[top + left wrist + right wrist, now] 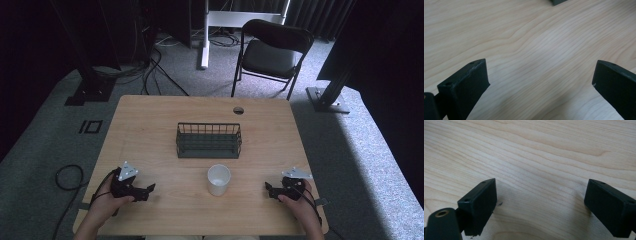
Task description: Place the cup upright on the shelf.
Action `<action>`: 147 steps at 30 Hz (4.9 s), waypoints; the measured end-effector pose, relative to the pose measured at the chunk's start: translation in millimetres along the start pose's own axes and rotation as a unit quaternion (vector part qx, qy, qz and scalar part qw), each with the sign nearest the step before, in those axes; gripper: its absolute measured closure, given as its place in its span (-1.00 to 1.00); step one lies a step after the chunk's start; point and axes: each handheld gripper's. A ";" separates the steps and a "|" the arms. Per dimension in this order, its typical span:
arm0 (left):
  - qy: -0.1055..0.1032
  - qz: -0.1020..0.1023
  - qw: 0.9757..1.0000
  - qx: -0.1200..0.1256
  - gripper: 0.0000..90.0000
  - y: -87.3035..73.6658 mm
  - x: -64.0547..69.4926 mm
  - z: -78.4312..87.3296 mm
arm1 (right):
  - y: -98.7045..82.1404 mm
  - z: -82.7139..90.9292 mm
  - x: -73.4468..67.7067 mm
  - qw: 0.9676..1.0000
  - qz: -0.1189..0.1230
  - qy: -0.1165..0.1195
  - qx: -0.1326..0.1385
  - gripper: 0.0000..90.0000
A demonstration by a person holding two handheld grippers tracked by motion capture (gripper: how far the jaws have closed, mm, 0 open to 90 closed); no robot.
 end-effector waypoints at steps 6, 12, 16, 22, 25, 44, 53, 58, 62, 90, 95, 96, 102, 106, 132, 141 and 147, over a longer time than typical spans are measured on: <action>-0.017 -0.017 1.000 0.009 -0.98 5.7 6.5 -1.1 | 0.0 0.0 0.0 1.000 0.000 0.000 0.000 -0.76; -0.027 -0.033 0.999 0.024 -0.98 13.0 13.4 -0.2 | 0.0 0.0 0.0 1.000 0.000 0.000 0.000 -0.76; -0.033 -0.043 0.998 0.032 -0.98 17.8 18.4 -0.6 | 0.0 0.0 0.0 1.000 0.000 0.000 0.000 -0.76; -0.048 -0.065 0.996 0.040 -0.98 23.4 27.0 -2.0 | 0.0 0.0 0.0 1.000 0.000 0.000 0.000 -0.76; -0.058 -0.076 0.994 0.044 -0.98 25.7 30.9 -2.7 | 0.0 0.0 0.0 1.000 0.000 0.000 0.000 -0.76; -0.109 -0.122 0.985 0.053 -0.98 35.9 60.4 -10.8 | 0.0 0.0 -0.1 1.000 0.000 0.000 0.000 -0.76; -0.132 -0.141 0.979 0.069 -0.98 43.2 75.4 -15.0 | 0.0 0.0 -0.1 1.000 0.000 0.000 0.000 -0.76; -0.142 -0.151 0.976 0.074 -0.98 47.3 83.8 -16.8 | 0.0 0.0 -0.1 1.000 0.000 0.000 0.000 -0.76; -0.151 -0.159 0.973 0.076 -0.98 50.7 91.2 -18.7 | 0.0 0.0 -0.1 1.000 0.000 0.000 0.000 -0.76; -0.205 -0.174 0.959 0.084 -0.98 71.5 130.3 -46.0 | 0.0 0.0 -0.1 1.000 -0.001 0.000 0.000 -0.76; -0.211 -0.174 0.958 0.082 -0.98 75.4 136.1 -52.7 | 0.0 0.0 -0.1 1.000 -0.001 0.000 0.000 -0.76; -0.211 -0.177 0.958 0.081 -0.98 76.2 137.2 -54.1 | 0.0 0.0 -0.1 1.000 -0.001 0.000 0.000 -0.76; -0.210 -0.177 0.958 0.078 -0.98 80.3 141.5 -62.5 | 0.0 0.0 -0.1 1.000 -0.001 0.000 0.000 -0.76; -0.210 -0.179 0.958 0.079 -0.98 84.1 143.9 -66.8 | 0.0 0.0 -0.1 1.000 -0.001 0.000 0.000 -0.76; -0.217 -0.175 0.955 0.105 -0.58 93.7 164.4 -86.0 | 0.0 0.0 -0.1 1.000 -0.001 0.000 0.000 -0.76; -0.234 -0.185 0.949 0.105 -0.56 96.9 166.3 -84.2 | 0.0 0.0 -0.1 1.000 -0.001 0.000 0.000 -0.76; -0.245 -0.182 0.946 0.109 -0.56 101.6 165.9 -79.5 | 0.0 0.0 -0.1 1.000 -0.001 0.000 0.000 -0.76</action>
Point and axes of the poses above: each handheld gripper's, and its own axes: z roughly backward along the jaws, y roughly out of its top, x roughly to its right, and after that the axes turned 4 degrees about z, right-handed
